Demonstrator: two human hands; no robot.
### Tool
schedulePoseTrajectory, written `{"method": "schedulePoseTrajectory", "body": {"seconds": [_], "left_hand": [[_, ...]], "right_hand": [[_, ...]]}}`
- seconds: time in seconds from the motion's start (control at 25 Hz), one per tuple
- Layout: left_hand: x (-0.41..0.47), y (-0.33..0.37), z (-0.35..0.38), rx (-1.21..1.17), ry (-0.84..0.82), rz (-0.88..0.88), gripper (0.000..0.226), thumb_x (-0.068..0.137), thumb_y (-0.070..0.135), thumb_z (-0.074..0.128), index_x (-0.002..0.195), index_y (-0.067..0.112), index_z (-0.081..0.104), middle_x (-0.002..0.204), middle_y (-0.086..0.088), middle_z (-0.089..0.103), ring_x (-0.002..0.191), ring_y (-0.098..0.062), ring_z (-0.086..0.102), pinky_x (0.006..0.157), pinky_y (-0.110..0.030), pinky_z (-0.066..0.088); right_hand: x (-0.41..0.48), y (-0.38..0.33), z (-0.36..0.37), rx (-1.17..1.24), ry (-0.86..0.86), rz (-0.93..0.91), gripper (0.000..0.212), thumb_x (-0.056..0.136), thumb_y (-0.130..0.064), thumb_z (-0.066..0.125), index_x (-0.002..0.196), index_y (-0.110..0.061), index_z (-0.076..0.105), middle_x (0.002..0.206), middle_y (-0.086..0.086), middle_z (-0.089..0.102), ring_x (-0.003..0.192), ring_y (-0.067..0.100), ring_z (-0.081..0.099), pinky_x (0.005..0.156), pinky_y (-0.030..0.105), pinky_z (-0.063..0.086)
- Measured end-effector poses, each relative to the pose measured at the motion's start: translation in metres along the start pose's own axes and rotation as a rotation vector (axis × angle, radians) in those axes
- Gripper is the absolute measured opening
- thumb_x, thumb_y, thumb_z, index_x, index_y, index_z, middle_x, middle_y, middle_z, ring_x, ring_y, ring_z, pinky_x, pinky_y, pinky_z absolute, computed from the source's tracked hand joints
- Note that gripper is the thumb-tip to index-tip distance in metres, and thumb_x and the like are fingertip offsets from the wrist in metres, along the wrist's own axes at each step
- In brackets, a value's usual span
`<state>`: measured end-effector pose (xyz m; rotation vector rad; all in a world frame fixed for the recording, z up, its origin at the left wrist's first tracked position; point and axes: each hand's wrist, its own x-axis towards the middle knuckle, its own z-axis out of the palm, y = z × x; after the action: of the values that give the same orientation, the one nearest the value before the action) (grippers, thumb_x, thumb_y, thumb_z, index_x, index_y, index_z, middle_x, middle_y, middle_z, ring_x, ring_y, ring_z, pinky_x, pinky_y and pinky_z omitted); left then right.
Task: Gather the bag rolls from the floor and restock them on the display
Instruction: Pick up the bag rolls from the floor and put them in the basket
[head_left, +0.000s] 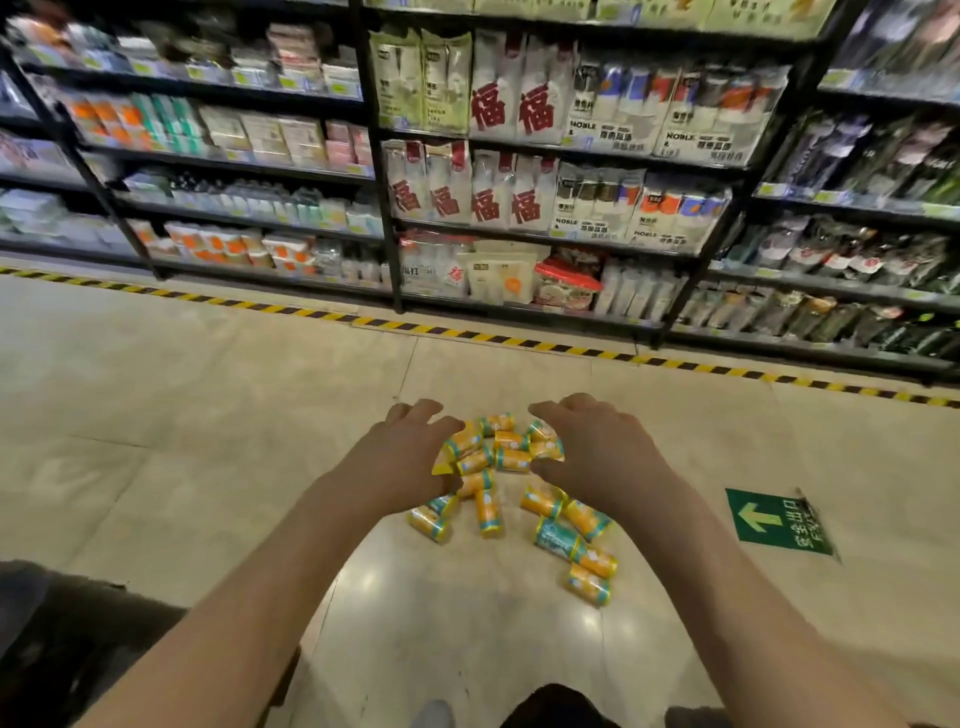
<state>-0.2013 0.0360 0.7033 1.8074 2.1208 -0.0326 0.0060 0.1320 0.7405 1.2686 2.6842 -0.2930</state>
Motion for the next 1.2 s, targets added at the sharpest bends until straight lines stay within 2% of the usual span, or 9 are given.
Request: {"method": "schedulePoseTrajectory", "body": {"seconds": [0.32, 0.52, 0.68, 0.84, 0.96, 1.08, 1.2], "left_hand": [[0.178, -0.048, 0.031, -0.091, -0.078, -0.120, 0.068, 0.090, 0.050, 0.065, 0.151, 0.036, 0.036, 0.161, 0.003, 0.024, 0.143, -0.025, 0.029, 0.108, -0.039, 0.041], [0.296, -0.094, 0.105, -0.187, -0.149, -0.181, 0.066, 0.089, 0.050, 0.066, 0.149, 0.036, 0.040, 0.158, 0.002, 0.029, 0.139, -0.028, 0.036, 0.108, -0.038, 0.041], [0.364, -0.136, 0.217, -0.220, -0.205, -0.211, 0.067, 0.090, 0.048, 0.066, 0.150, 0.036, 0.038, 0.159, 0.005, 0.026, 0.140, -0.024, 0.034, 0.107, -0.034, 0.040], [0.419, -0.180, 0.361, -0.188, -0.289, -0.260, 0.070, 0.090, 0.044, 0.069, 0.151, 0.036, 0.036, 0.161, -0.003, 0.023, 0.139, -0.031, 0.036, 0.105, -0.044, 0.044], [0.448, -0.206, 0.453, -0.212, -0.256, -0.257, 0.071, 0.088, 0.031, 0.074, 0.150, 0.036, 0.040, 0.159, -0.013, 0.025, 0.131, -0.041, 0.042, 0.101, -0.054, 0.046], [0.475, -0.225, 0.529, -0.185, -0.249, -0.271, 0.077, 0.084, 0.032, 0.077, 0.151, 0.034, 0.038, 0.159, -0.016, 0.023, 0.132, -0.046, 0.039, 0.099, -0.055, 0.045], [0.496, -0.239, 0.576, -0.174, -0.192, -0.294, 0.083, 0.083, 0.036, 0.077, 0.154, 0.032, 0.033, 0.159, -0.016, 0.022, 0.133, -0.046, 0.037, 0.099, -0.054, 0.044]], "right_hand": [[0.210, 0.070, 0.041, 0.009, -0.172, -0.082, 0.064, 0.094, -0.052, 0.057, 0.151, -0.034, 0.036, 0.142, 0.004, 0.046, 0.126, 0.027, 0.050, 0.099, 0.039, 0.043], [0.340, 0.125, 0.123, 0.010, -0.291, -0.089, 0.060, 0.096, -0.050, 0.054, 0.151, -0.036, 0.035, 0.143, 0.004, 0.044, 0.127, 0.026, 0.049, 0.098, 0.037, 0.042], [0.409, 0.149, 0.253, 0.057, -0.422, -0.057, 0.059, 0.095, -0.051, 0.057, 0.148, -0.035, 0.038, 0.144, 0.002, 0.045, 0.133, 0.023, 0.047, 0.103, 0.038, 0.042], [0.448, 0.157, 0.424, 0.152, -0.610, 0.069, 0.059, 0.093, -0.051, 0.061, 0.145, -0.031, 0.042, 0.137, 0.007, 0.048, 0.130, 0.028, 0.050, 0.104, 0.040, 0.044], [0.466, 0.154, 0.537, 0.228, -0.637, 0.153, 0.063, 0.093, -0.052, 0.061, 0.145, -0.021, 0.040, 0.136, 0.011, 0.048, 0.129, 0.031, 0.049, 0.101, 0.040, 0.045], [0.482, 0.142, 0.639, 0.321, -0.622, 0.296, 0.066, 0.092, -0.050, 0.065, 0.139, -0.010, 0.042, 0.134, 0.015, 0.050, 0.128, 0.033, 0.049, 0.097, 0.040, 0.043], [0.496, 0.129, 0.713, 0.418, -0.580, 0.473, 0.075, 0.086, -0.055, 0.070, 0.135, -0.006, 0.041, 0.133, 0.016, 0.050, 0.127, 0.035, 0.049, 0.096, 0.042, 0.044]]}}
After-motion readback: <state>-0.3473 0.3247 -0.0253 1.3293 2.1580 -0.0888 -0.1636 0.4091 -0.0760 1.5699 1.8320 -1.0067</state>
